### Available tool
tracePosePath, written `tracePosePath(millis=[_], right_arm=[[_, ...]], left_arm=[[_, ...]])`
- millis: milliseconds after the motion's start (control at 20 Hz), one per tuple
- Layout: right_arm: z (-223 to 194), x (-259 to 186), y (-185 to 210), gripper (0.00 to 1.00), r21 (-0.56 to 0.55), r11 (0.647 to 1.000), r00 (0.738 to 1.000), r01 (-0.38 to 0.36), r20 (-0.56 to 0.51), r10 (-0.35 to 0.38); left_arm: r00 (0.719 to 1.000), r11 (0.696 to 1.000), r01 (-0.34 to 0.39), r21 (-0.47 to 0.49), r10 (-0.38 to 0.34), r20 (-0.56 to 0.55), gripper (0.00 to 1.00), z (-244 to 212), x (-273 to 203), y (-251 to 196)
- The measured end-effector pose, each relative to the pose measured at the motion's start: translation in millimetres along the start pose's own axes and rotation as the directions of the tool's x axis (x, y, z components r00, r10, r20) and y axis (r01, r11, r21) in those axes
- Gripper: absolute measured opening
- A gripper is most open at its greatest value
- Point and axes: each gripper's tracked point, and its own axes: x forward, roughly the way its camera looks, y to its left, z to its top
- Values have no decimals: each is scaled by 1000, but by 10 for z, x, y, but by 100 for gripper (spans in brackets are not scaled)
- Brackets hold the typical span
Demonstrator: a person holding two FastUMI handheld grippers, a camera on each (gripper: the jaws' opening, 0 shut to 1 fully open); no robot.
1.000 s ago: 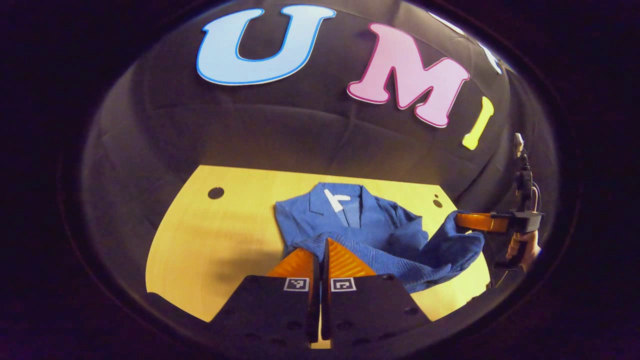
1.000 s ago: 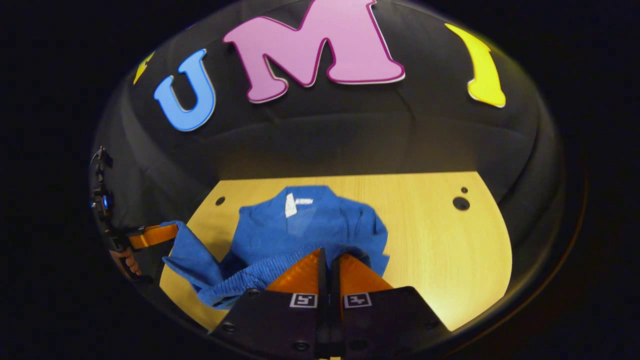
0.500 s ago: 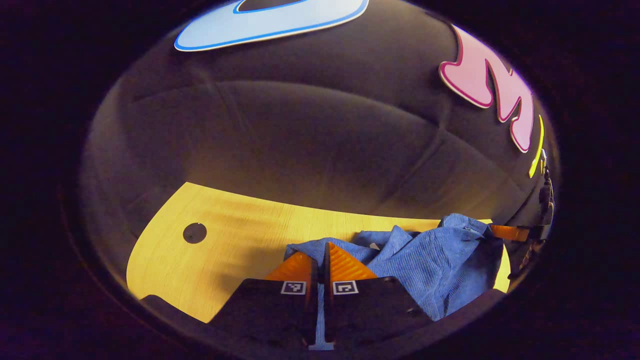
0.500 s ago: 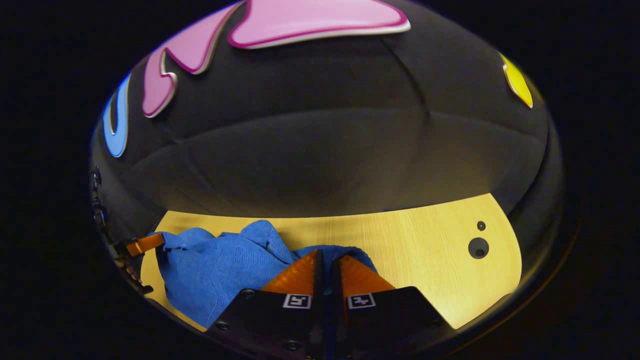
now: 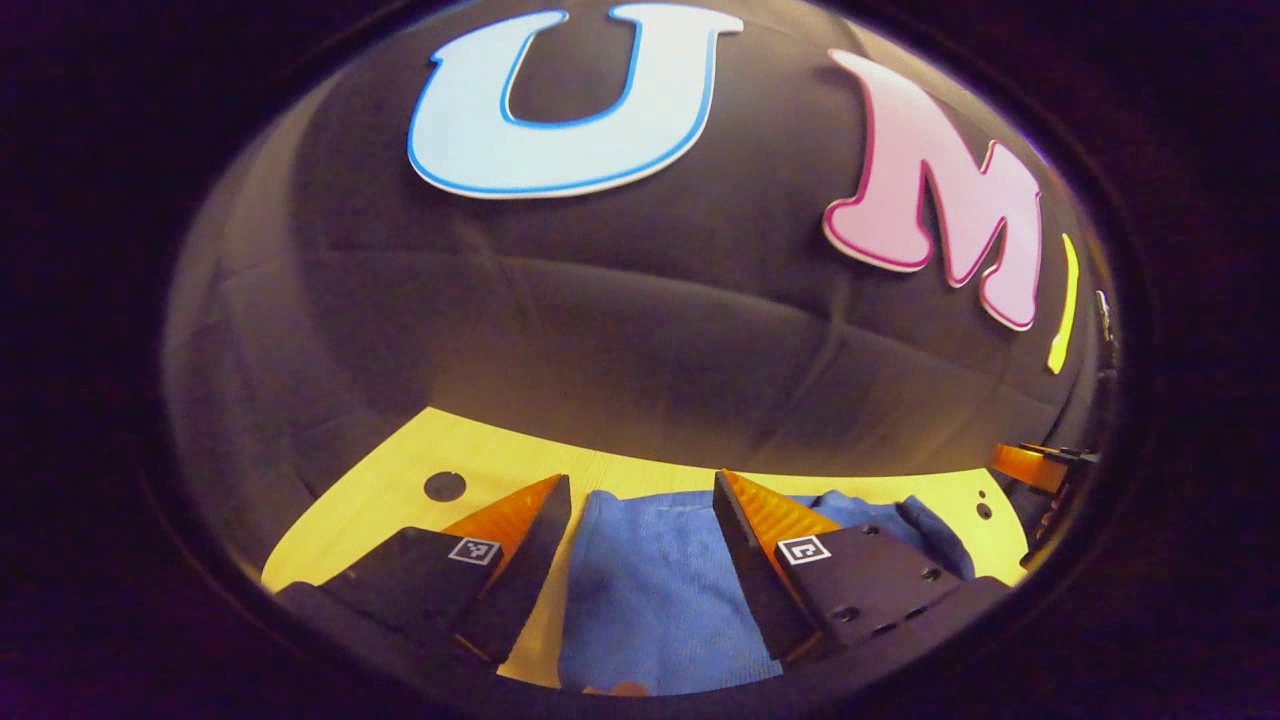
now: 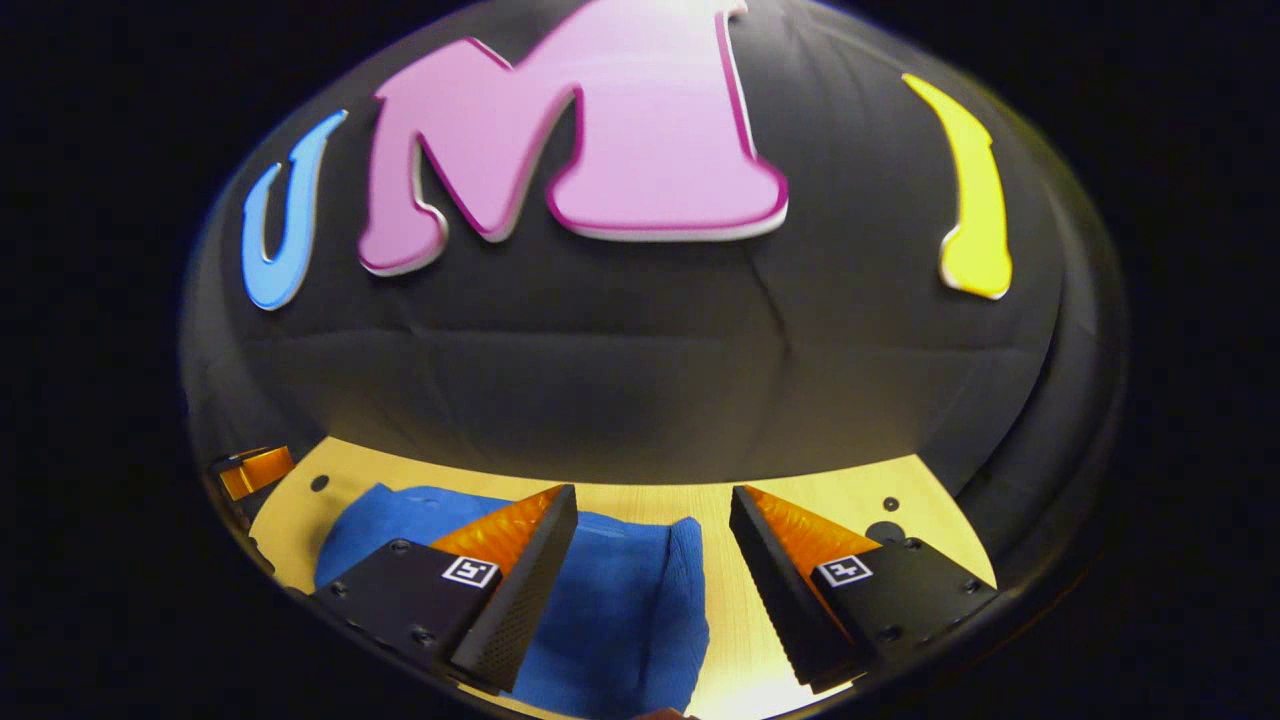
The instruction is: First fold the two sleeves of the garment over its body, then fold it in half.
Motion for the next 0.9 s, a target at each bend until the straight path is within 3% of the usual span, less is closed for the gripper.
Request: tracePosePath(millis=[100, 150, 250, 350, 450, 700, 900], right_arm=[[99, -430, 125, 98, -2, 1000, 998, -7, 70, 7], [10, -661, 221, 98, -11, 1000, 999, -24, 40, 24], [-164, -1165, 400, 98, -68, 997, 999, -44, 15, 45], [-230, -1665, 570, 98, -124, 991, 998, -51, 41, 57], [-254, -2155, 718, 98, -171, 984, 992, -53, 102, 71], [-442, -3359, 1188, 96, -166, 980, 989, -113, 79, 128], [-463, -3921, 1264, 96, -158, 987, 991, -27, 123, 47]], left_arm=[[994, 990, 105, -90, -102, 38, 83, -98, -608, -142], [991, 984, 127, -126, -122, 52, 83, -167, -923, -133], [994, 988, 94, -126, -87, 61, 83, -444, -1437, 58], [995, 997, 47, -54, -41, 96, 83, -645, -1932, 236], [984, 998, 63, -10, -61, 167, 82, -642, -2369, 181], [966, 989, 147, -23, -138, 220, 80, -733, -3520, 76], [957, 984, 168, -59, -149, 247, 80, -878, -4090, 68]])
